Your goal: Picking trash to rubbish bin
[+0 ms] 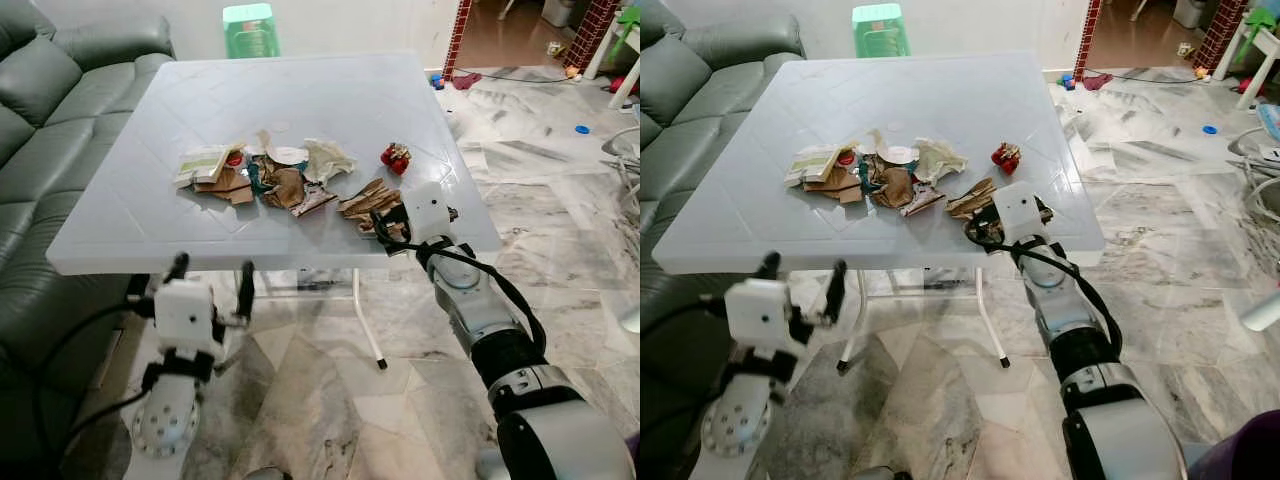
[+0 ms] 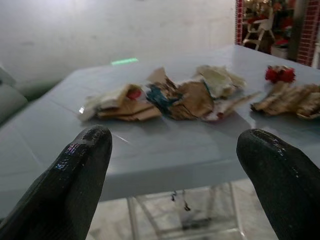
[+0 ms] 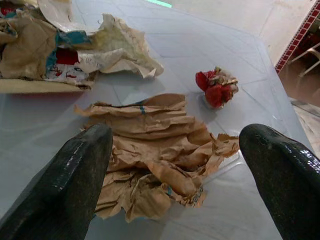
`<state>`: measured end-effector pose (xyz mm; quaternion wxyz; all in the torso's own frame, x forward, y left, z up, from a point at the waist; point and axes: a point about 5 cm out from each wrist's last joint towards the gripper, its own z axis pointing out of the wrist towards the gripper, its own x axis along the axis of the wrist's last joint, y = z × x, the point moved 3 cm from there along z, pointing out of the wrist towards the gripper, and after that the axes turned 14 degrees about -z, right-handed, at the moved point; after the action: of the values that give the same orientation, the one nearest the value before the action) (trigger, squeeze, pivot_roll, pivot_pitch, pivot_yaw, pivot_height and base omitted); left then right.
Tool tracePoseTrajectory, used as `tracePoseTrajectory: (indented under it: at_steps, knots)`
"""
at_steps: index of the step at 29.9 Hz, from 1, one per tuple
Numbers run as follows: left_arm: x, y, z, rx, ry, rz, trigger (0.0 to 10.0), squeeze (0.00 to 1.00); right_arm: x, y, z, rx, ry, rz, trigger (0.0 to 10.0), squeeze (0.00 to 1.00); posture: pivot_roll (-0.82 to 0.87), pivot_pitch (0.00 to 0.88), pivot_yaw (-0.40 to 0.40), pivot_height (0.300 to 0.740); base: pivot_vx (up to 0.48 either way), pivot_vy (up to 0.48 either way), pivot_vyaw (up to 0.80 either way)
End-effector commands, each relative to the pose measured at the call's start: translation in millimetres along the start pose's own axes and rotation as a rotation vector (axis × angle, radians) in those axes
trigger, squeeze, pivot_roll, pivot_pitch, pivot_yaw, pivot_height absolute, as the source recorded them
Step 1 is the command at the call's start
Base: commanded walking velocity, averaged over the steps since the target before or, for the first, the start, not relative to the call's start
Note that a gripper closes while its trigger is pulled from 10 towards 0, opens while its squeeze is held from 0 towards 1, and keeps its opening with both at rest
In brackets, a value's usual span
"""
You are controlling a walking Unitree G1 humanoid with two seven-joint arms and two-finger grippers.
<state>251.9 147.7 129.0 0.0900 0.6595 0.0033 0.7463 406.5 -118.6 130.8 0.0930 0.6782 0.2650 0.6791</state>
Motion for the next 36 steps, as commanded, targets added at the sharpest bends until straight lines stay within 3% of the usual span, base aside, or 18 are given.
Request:
tracePoseTrajectory:
  at_steps: [1,4,11,17,18,19,25,36]
  knots:
    - [4.7,8.9,-1.2,-0.058,-0.004,-0.024,10.0,0.00,2.1,3.0,3.7,-0.016,-0.005,-0.008,10.0,0.00,0.14,0.107,-0.012,0.740,0.000,0.000,0.00]
    - [4.3,17.7,-2.4,-0.120,-0.029,-0.037,10.0,0.00,-4.8,3.2,5.3,-0.017,-0.049,-0.010,10.0,0.00,0.15,0.116,-0.017,0.740,0.000,0.000,0.00]
    - [5.6,18.9,-3.9,-0.109,-0.032,-0.045,10.0,0.00,-16.4,-9.0,5.1,0.027,-0.105,0.035,10.0,0.00,0.16,0.127,-0.016,0.740,0.000,0.000,0.00]
    - [6.1,20.0,-9.9,-0.107,-0.047,-0.050,10.0,0.00,-20.0,-20.8,5.3,0.064,-0.134,0.134,10.0,0.00,0.19,0.135,-0.023,0.740,0.000,0.000,0.00]
    - [6.5,18.4,-11.5,-0.101,-0.049,-0.048,10.0,0.00,-18.9,-23.6,5.8,0.074,-0.133,0.160,2.4,0.00,0.19,0.137,-0.025,0.740,0.000,0.000,0.00]
    - [6.8,17.4,-12.0,-0.097,-0.051,-0.046,10.0,0.00,-16.7,-26.0,6.5,0.084,-0.124,0.181,0.0,0.00,0.19,0.140,-0.026,0.740,0.000,0.000,0.00]
    - [8.3,14.2,-11.0,-0.080,-0.051,-0.048,10.0,0.00,-6.7,-32.7,9.0,0.114,-0.078,0.256,0.0,0.00,0.19,0.143,-0.027,0.740,0.000,0.000,0.00]
    - [8.2,15.3,-8.1,-0.076,-0.049,-0.047,10.0,0.00,-2.6,-32.4,9.6,0.127,-0.046,0.286,0.0,0.00,0.19,0.138,-0.028,0.740,0.000,0.000,0.00]
